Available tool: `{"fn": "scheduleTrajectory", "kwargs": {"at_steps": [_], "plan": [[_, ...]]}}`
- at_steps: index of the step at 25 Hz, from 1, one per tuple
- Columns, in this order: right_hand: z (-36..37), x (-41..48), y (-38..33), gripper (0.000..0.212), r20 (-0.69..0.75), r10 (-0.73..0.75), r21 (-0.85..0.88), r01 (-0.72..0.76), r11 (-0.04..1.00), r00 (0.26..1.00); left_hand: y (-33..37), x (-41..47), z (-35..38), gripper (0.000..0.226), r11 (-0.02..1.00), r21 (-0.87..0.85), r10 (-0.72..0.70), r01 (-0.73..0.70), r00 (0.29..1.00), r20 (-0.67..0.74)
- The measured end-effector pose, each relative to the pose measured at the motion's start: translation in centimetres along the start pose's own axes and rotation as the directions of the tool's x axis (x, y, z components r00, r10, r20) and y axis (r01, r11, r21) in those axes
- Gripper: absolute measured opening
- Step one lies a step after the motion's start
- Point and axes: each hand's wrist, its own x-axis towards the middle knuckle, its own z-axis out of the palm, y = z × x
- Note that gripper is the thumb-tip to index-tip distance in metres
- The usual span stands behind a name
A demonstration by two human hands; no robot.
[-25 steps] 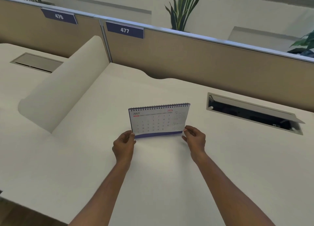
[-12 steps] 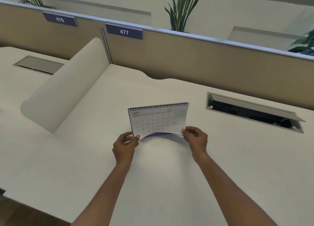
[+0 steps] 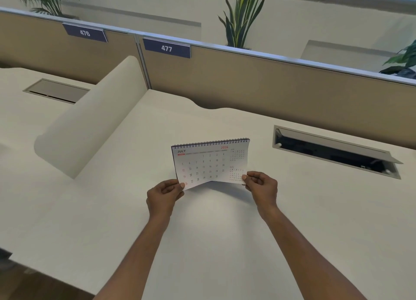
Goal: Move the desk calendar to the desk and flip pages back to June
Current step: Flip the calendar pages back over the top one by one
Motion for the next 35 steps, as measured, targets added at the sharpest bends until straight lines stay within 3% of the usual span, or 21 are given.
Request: {"fn": "scheduleTrajectory", "kwargs": {"at_steps": [8,17,28,35], "plan": [[-0.3,-0.6,-0.5,0.009,0.002,-0.04,-0.03,0.04,0.999,0.999,0.3,-0.3,-0.6,0.015,0.999,0.037,0.008,-0.012,0.996,0.085],[-0.5,-1.3,-0.5,0.011,0.021,0.023,0.055,-0.025,0.998,0.999,0.4,-0.4,-1.1,0.018,0.987,0.158,-0.001,-0.017,0.994,0.113],[-1.2,-2.0,-1.6,0.015,0.045,0.049,0.152,-0.055,0.987,0.998,1.5,-1.2,-2.3,0.038,0.995,0.089,0.014,-0.035,0.973,0.229],[-1.9,-2.8,-4.2,0.014,0.088,-0.008,0.235,-0.013,0.972,0.996,4.0,-2.2,-2.1,0.027,0.998,-0.054,0.06,-0.046,0.945,0.32]]}}
